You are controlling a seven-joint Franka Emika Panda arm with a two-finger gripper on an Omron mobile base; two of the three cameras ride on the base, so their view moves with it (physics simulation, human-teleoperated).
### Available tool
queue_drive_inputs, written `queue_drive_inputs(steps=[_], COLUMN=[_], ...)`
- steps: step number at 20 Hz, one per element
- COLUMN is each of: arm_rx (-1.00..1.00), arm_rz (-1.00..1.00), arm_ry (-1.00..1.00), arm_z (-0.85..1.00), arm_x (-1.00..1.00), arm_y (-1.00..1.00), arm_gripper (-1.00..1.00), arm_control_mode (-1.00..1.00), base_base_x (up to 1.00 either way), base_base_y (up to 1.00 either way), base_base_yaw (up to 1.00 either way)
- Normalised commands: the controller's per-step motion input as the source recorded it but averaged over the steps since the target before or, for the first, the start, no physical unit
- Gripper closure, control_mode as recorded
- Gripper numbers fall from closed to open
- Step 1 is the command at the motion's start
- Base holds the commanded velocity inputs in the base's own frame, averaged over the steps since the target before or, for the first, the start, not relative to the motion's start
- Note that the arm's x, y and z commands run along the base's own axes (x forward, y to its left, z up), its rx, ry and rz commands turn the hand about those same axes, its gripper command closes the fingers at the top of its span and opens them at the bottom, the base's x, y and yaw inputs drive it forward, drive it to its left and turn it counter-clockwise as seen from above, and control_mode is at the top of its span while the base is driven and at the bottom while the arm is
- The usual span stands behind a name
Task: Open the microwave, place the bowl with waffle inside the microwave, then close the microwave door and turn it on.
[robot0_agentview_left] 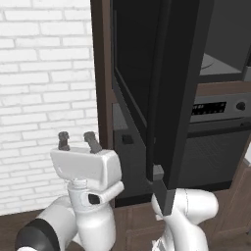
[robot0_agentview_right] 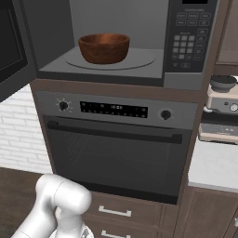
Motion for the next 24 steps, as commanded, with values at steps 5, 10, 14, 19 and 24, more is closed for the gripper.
queue_drive_inputs(steps=[5, 10, 14, 19, 24], arm_rx=[0.30, 0.40, 0.30, 0.36, 0.53], arm_rz=[-0.35, -0.39, -0.40, -0.12, 0.07], arm_ry=[-0.41, -0.29, -0.22, -0.16, -0.08], arm_z=[0.28, 0.30, 0.03, 0.00, 0.01], arm_x=[-0.53, -0.13, 0.00, 0.00, 0.00], arm_y=[0.00, 0.00, 0.02, -0.40, -0.81], arm_gripper=[-1.00, -1.00, -1.00, -1.00, -1.00], arm_control_mode=[-1.00, -1.00, -1.00, -1.00, -1.00], base_base_x=[0.00, 0.00, 0.00, 0.00, 0.00], base_base_y=[0.00, 0.00, 0.00, 0.00, 0.00], base_base_yaw=[0.00, 0.00, 0.00, 0.00, 0.00])
